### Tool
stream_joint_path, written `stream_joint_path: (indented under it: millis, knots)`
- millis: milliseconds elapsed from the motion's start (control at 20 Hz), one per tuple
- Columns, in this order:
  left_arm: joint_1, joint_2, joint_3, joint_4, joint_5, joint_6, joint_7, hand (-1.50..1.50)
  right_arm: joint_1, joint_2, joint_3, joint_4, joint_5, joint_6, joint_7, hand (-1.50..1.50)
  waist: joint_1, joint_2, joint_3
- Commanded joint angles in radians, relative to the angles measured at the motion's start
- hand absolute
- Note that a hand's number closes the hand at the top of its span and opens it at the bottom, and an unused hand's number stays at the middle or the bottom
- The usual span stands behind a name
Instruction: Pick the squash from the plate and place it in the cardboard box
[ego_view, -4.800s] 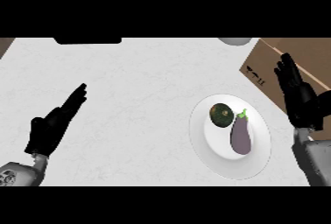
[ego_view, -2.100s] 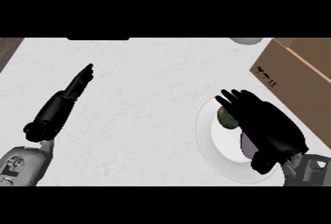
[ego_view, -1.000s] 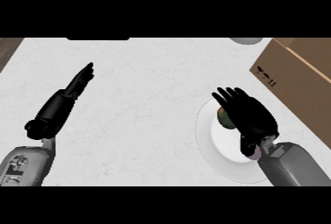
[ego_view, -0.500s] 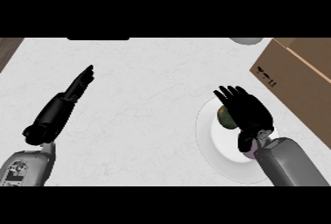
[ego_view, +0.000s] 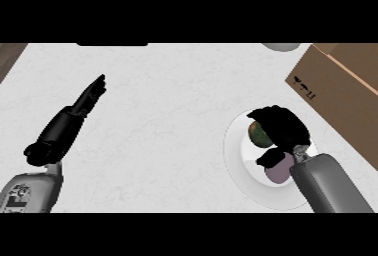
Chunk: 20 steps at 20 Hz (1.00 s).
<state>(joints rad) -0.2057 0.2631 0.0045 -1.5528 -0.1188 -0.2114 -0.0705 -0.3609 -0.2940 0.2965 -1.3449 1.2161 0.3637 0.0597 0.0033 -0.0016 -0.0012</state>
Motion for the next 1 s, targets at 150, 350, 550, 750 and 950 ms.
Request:
stream_joint_path:
  millis: [150,350,550,750,950]
  knots:
    - [-0.022,0.015,0.037,-0.011,0.018,-0.037,0.015,0.00,0.037,-0.011,0.042,0.064,0.075,-0.207,-0.149,1.50,-0.001,0.002,0.001]
    - [-0.026,-0.003,0.035,0.071,-0.012,-0.028,-0.043,0.00,-0.077,0.040,0.004,0.216,0.109,-0.323,-0.185,1.50,0.003,0.004,0.001]
    - [-0.008,-0.001,0.038,-0.039,-0.001,-0.038,0.035,0.00,0.022,0.000,0.016,-0.011,0.101,-0.296,-0.213,1.50,-0.006,-0.001,0.001]
    - [-0.035,-0.042,0.012,0.008,-0.029,-0.011,0.021,0.00,-0.168,0.121,-0.115,0.232,0.014,-0.298,-0.185,1.50,0.008,0.005,0.002]
    - [-0.046,0.015,0.057,0.022,0.016,-0.072,-0.002,0.00,-0.351,0.201,-0.242,0.342,-0.073,-0.223,-0.076,1.50,0.023,0.009,0.002]
